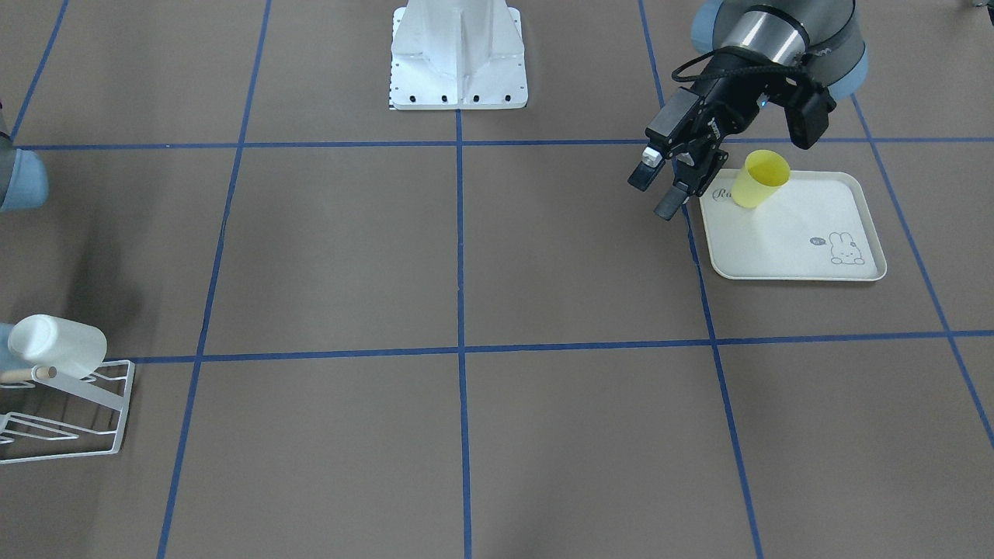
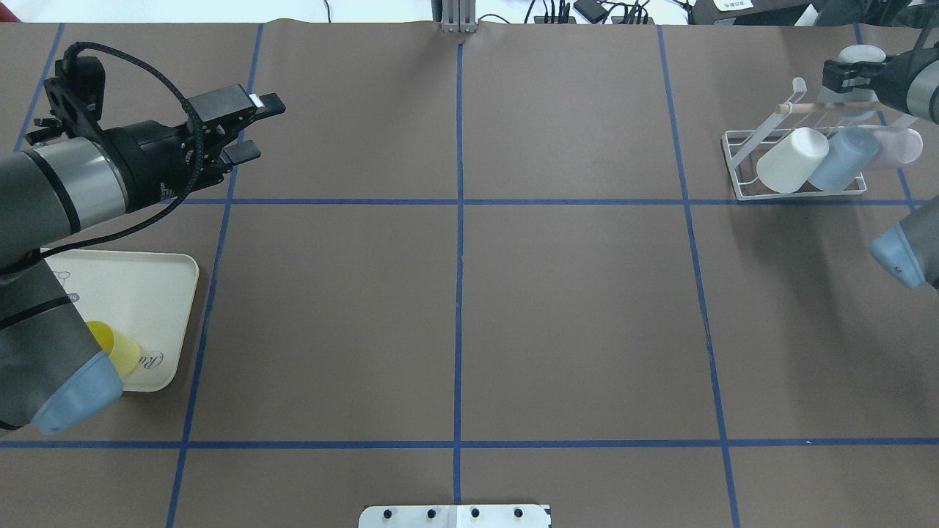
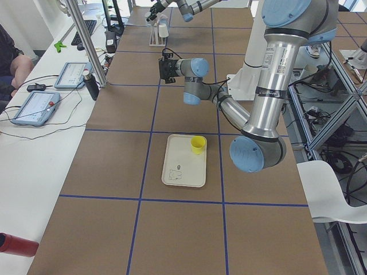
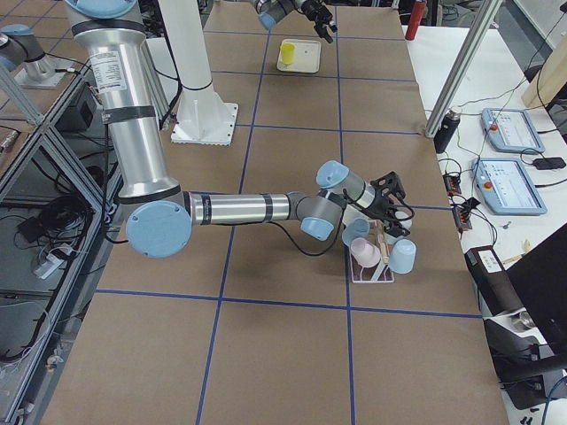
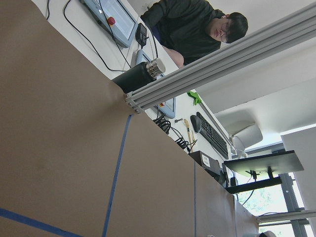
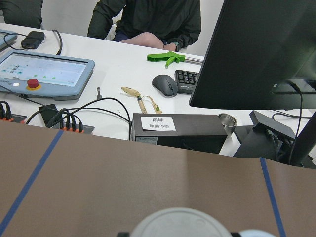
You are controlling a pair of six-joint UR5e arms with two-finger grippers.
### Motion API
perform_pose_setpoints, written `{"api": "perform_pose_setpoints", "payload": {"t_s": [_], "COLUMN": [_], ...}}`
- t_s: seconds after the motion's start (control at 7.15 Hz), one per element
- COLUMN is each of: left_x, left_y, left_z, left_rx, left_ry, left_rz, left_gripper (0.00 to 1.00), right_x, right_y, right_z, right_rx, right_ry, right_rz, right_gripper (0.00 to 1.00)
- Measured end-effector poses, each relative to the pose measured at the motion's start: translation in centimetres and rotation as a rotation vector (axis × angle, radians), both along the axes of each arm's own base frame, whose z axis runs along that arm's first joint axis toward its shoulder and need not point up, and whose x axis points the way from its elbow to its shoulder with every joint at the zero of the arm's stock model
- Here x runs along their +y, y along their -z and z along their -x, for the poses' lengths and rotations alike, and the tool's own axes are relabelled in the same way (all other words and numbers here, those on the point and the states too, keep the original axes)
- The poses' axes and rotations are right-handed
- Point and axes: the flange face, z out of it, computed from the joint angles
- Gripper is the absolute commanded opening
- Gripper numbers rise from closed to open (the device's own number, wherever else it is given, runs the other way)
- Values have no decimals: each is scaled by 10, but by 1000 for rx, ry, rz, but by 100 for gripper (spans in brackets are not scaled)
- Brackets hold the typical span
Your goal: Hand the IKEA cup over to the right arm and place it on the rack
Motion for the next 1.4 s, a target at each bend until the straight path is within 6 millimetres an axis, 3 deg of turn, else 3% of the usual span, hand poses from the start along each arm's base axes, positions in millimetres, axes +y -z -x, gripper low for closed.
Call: {"api": "perform_pose_setpoints", "payload": {"t_s": [0.7, 0.98, 1.26, 1.4], "left_x": [0, 4, 17, 23], "left_y": [-1, -11, -50, -75], "left_z": [0, 5, 29, 47], "left_rx": [-4, -51, -209, -296], "left_ry": [0, -16, -54, -87], "left_rz": [-1, -18, -80, -107], "left_gripper": [100, 100, 100, 100], "right_x": [-4, -3, 6, 14], "right_y": [12, 46, 89, 119], "right_z": [-3, 0, 3, 5], "right_rx": [-17, -122, -267, -309], "right_ry": [-17, -15, 18, 45], "right_rz": [-17, -29, 4, 39], "right_gripper": [100, 100, 100, 100]}}
